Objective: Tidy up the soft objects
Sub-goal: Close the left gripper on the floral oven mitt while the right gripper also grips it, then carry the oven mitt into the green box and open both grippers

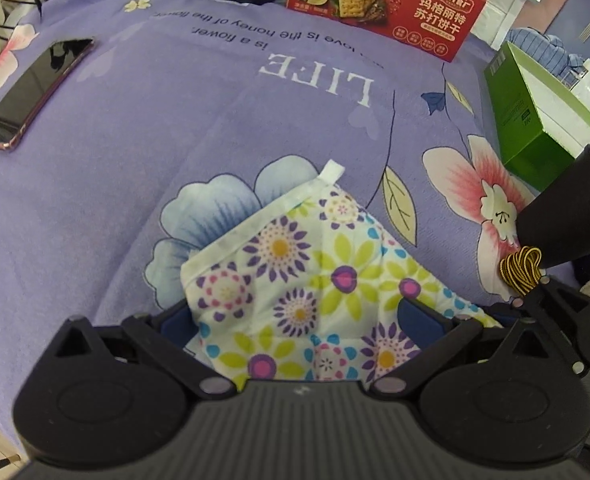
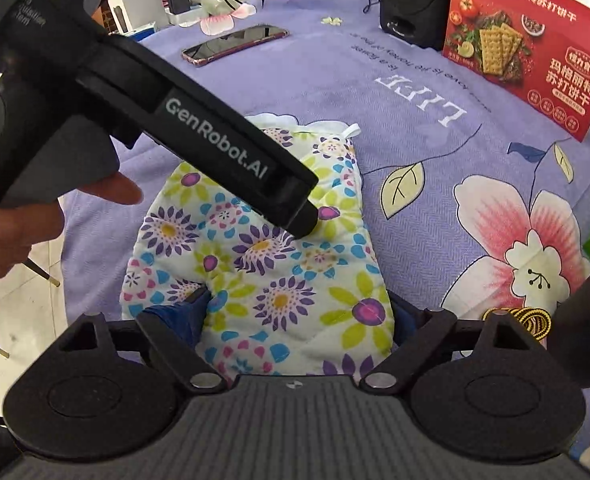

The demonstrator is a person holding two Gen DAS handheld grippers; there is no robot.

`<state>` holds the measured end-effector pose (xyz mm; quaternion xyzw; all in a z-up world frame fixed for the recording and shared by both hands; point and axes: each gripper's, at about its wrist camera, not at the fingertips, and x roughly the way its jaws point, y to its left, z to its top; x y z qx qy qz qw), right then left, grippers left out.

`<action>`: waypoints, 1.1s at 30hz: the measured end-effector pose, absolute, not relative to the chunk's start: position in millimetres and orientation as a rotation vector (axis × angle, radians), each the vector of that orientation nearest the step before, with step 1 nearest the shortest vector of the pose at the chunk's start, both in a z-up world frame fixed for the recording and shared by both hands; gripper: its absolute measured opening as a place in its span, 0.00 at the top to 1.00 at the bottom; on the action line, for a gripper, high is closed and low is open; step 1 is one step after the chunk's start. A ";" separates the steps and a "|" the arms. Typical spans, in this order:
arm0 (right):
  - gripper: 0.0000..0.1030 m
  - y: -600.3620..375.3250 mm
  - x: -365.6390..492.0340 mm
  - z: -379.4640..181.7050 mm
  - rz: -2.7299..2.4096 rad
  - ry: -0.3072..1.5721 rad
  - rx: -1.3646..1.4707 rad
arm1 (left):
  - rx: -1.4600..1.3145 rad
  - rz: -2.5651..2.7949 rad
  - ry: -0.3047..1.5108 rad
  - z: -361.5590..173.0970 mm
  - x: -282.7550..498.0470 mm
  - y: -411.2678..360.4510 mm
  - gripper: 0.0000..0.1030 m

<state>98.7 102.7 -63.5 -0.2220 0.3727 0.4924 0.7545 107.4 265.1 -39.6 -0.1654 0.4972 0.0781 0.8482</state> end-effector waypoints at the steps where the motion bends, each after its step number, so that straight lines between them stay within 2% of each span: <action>1: 0.25 101.3 98.2 -63.8 1.082 0.801 -0.489 | -0.336 0.173 1.051 -40.0 107.7 262.1 0.01; 3: 0.28 99.8 97.1 -64.2 1.094 0.775 -0.483 | -0.325 0.184 1.048 -40.2 106.9 259.0 0.03; 4: 0.29 96.6 95.5 -64.4 1.100 0.754 -0.471 | -0.325 0.186 1.042 -39.5 105.0 258.2 0.08; 5: 0.35 94.5 92.7 -65.0 1.109 0.732 -0.465 | -0.319 0.196 1.034 -37.8 103.3 257.6 0.26; 6: 0.45 92.6 90.2 -64.8 1.118 0.718 -0.467 | -0.312 0.195 1.023 -34.5 101.2 257.2 0.49; 7: 0.52 92.2 87.2 -63.7 1.133 0.705 -0.467 | -0.331 0.170 1.016 -30.8 98.7 258.0 0.56; 8: 0.67 91.6 85.6 -61.5 1.148 0.703 -0.456 | -0.358 0.148 1.008 -26.5 96.1 259.9 0.68; 9: 0.75 90.2 84.5 -58.2 1.162 0.705 -0.437 | -0.372 0.140 1.001 -22.6 94.2 260.7 0.72; 16: 0.77 80.6 74.9 -35.0 1.170 0.661 -0.371 | -0.347 0.092 0.919 21.2 80.4 247.4 0.72; 23: 0.77 35.3 86.8 32.0 1.040 0.523 -0.326 | -0.282 -0.042 0.764 82.0 102.3 199.3 0.72; 29: 0.76 -33.4 143.5 101.6 0.808 0.444 -0.332 | -0.252 -0.238 0.672 132.6 175.9 131.4 0.72; 32: 0.75 -64.3 184.3 119.1 0.730 0.471 -0.316 | -0.245 -0.284 0.686 138.8 224.6 97.9 0.71; 33: 0.72 -72.4 199.4 118.6 0.710 0.487 -0.318 | -0.235 -0.283 0.698 136.4 241.7 87.4 0.68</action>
